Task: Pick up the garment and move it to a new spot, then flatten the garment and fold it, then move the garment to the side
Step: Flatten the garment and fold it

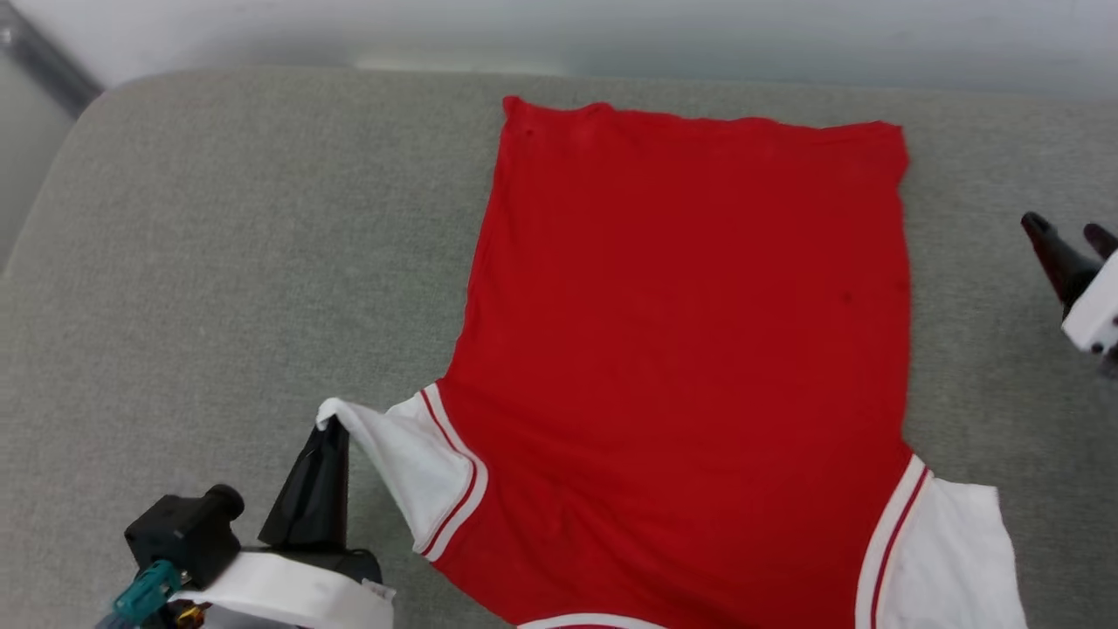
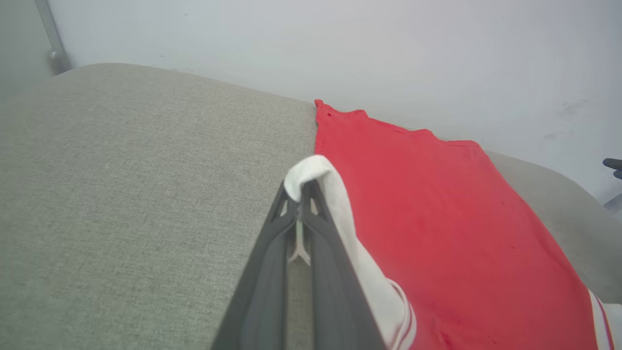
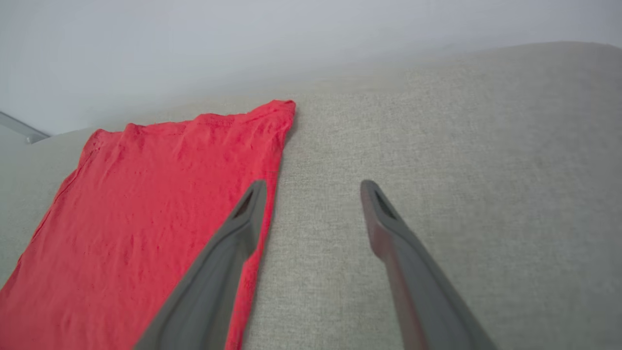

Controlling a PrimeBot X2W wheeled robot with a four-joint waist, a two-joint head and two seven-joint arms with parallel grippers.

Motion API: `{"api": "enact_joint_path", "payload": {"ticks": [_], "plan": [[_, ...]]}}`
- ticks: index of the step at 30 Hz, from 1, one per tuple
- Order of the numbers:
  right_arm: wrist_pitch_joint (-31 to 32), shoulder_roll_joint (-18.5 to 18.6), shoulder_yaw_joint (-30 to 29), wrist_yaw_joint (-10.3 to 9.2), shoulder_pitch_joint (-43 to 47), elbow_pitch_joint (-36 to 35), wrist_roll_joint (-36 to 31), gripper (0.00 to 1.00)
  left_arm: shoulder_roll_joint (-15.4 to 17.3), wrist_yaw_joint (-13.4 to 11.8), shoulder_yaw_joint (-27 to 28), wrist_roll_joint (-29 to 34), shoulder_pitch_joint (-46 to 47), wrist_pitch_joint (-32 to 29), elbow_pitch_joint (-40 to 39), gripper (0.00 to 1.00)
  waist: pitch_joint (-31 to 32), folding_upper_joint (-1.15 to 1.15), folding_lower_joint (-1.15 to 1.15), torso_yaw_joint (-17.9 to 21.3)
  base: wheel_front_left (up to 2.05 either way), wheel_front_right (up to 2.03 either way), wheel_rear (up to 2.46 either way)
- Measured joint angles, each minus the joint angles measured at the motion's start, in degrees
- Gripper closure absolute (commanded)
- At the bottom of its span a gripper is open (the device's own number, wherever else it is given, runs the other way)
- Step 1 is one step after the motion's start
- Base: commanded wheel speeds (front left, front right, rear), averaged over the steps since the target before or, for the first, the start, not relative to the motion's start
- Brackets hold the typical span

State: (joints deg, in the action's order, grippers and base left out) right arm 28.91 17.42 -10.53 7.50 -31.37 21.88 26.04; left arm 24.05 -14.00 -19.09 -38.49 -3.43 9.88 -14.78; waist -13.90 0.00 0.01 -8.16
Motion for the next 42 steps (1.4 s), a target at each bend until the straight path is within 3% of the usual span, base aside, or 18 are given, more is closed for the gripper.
{"api": "enact_joint_path", "payload": {"ticks": [5, 14, 21, 22, 23, 28, 34, 42], "plan": [[7.3, 2.7, 2.3, 0.0, -12.6, 9.4, -2.8, 0.0, -1.9, 1.1, -1.4, 1.2, 3.3, 1.8, -0.4, 1.0, -4.5, 0.0, 0.0, -3.5, 0.0, 0.0, 0.0], [13.2, 3.9, 3.4, 0.0, -32.2, 22.6, -9.4, 0.0, -5.3, 4.6, -3.2, 2.0, 9.3, 3.7, 1.3, 1.0, -15.2, 0.0, 0.0, -9.7, 0.0, 0.0, 0.0], [15.1, 4.1, 3.9, 0.0, -36.0, 28.6, -11.1, 0.0, -6.4, 6.4, -2.9, 1.9, 10.8, 4.4, 3.9, 1.0, -19.0, 0.0, -0.01, -11.7, 0.0, 0.0, 0.0], [15.4, 4.2, 3.8, 0.01, -36.4, 29.3, -11.3, 0.58, -6.4, 6.5, -2.9, 2.0, 10.8, 4.4, 4.3, 1.0, -18.9, 0.0, -0.01, -11.7, 0.0, 0.0, 0.0], [15.5, 4.2, 3.6, 0.01, -36.7, 30.1, -11.3, 1.0, -6.4, 6.8, -2.8, 1.9, 10.8, 4.5, 4.8, 1.0, -18.7, 0.0, -0.01, -11.6, 0.0, 0.0, 0.0], [14.5, 4.1, 3.9, 0.01, -36.4, 32.8, -11.4, 1.0, -6.5, 7.5, -2.7, 1.8, 10.9, 4.7, 6.9, 1.0, -16.8, 0.0, -0.01, -11.0, 0.0, 0.0, 0.0], [14.6, 4.5, 9.3, 0.03, -32.9, 33.1, -10.7, 1.0, -5.6, 7.2, -0.9, 0.8, 9.4, 4.8, 9.4, 1.0, -12.8, 0.0, -0.01, -9.0, 0.0, 0.0, 0.0], [16.2, 8.2, 20.5, 0.02, -20.1, 22.3, -2.4, 1.0, -2.9, 5.1, 1.7, -0.6, 4.1, 3.8, 11.1, 1.0, -4.8, 0.0, -0.01, -4.0, 0.0, 0.0, 0.0]]}}
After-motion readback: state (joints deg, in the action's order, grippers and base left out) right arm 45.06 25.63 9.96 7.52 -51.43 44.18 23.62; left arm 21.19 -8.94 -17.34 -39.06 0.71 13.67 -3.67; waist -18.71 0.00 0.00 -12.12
